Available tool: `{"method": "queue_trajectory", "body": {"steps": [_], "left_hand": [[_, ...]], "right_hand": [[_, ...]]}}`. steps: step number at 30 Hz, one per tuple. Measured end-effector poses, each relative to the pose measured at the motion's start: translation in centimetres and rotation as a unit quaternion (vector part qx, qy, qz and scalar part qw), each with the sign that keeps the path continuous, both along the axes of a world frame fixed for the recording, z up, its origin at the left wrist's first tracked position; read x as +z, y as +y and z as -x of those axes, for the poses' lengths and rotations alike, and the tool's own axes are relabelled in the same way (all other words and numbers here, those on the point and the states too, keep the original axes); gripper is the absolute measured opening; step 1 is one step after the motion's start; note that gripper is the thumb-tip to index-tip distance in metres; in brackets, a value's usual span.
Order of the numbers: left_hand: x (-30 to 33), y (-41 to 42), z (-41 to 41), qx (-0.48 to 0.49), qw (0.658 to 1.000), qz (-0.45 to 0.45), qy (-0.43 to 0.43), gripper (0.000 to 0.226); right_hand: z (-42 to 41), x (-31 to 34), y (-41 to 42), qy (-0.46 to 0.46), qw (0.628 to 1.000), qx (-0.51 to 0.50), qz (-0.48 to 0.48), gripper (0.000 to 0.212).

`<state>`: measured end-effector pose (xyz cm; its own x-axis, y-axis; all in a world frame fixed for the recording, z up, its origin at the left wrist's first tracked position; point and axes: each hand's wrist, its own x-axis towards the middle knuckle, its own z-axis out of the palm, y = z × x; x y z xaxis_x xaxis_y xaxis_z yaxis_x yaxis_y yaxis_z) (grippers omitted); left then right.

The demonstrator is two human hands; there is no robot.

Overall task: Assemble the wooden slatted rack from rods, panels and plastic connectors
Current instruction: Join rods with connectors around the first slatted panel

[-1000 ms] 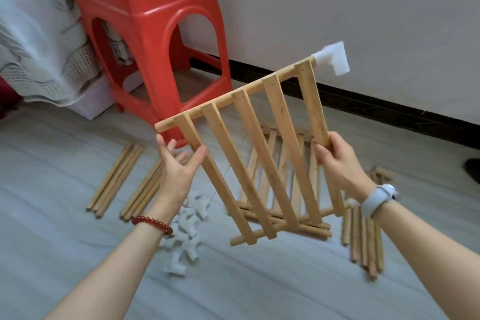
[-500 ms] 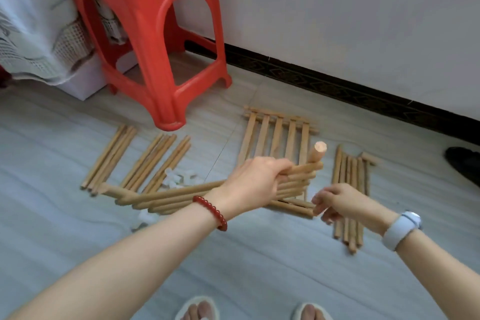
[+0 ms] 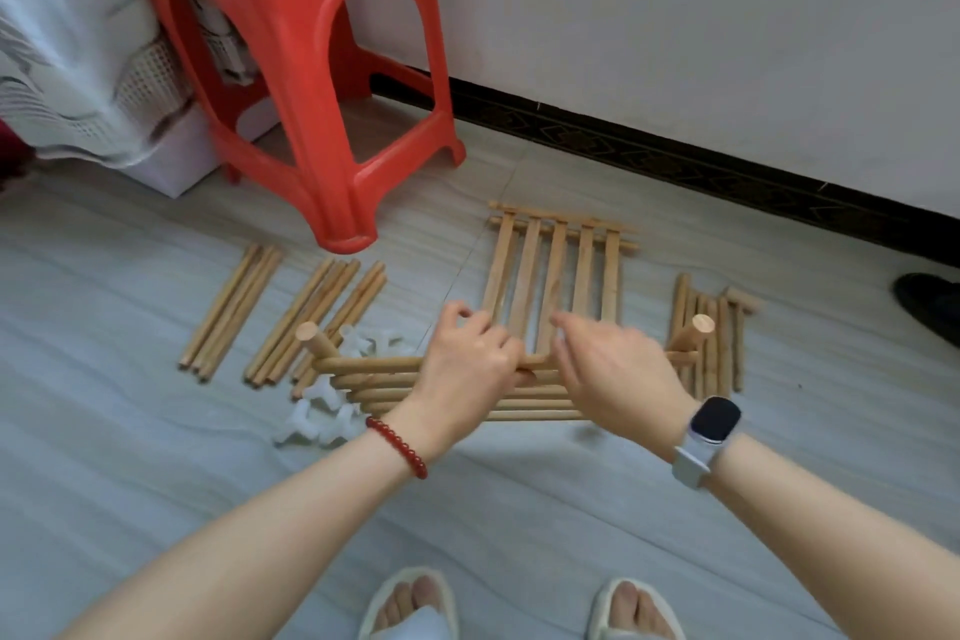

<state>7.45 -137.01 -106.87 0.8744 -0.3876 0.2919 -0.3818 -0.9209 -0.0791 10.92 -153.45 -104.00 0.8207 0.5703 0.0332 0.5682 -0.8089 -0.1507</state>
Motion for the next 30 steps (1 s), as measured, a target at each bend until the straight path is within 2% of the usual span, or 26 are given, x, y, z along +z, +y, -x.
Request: {"method": "queue_trajectory", "body": {"steps": [3,6,10,13,15,17,19,21,25,30], "left_hand": [[-0.8,3.4,2.1,0.071,0.996,0.011,-0.043,0.027],[-2.2,5.8,4.5,0.078,0.99,0.032,-0.117,0.037],[-3.4,7.5,7.2,0.102,0.979,0.068,-0.16,0.046],[-4.2,8.8,9.0,0.085,0.974,0.109,-0.179,0.029],[-5.8,9.8,10.4,0.084,0.983,0.123,-0.103,0.016],[-8.1,10.6,11.3,0.158,0.976,0.124,0.08,0.021],[-11.3,11.2,11.4,0.253,0.919,0.114,0.279,0.035],[-14.3,11.3,10.8,0.292,0.868,0.118,0.384,0.044],[-17.9,10.1,8.9,0.327,0.84,0.1,0.421,0.035],[-20.1,8.6,7.4,0.319,0.85,-0.01,0.42,0.027]], "right_hand": [[0.3,-1.0,1.4,-0.011,0.992,0.075,0.097,0.039],[-0.1,-1.3,3.1,-0.012,0.98,0.132,0.149,0.027],[0.3,-1.2,6.9,0.031,0.974,0.166,0.155,0.013],[-0.1,-0.8,8.1,0.045,0.98,0.142,0.128,0.012],[-0.2,-0.8,7.8,0.062,0.983,0.131,0.112,0.013],[0.0,-1.1,7.1,0.081,0.983,0.114,0.118,0.011],[0.4,-2.0,6.4,0.095,0.981,0.105,0.131,0.009],[0.3,-3.0,6.0,0.073,0.984,0.1,0.13,0.009],[-0.1,-3.9,6.1,0.041,0.987,0.101,0.121,0.01],[-0.4,-4.5,5.7,0.017,0.989,0.099,0.113,0.015]]}}
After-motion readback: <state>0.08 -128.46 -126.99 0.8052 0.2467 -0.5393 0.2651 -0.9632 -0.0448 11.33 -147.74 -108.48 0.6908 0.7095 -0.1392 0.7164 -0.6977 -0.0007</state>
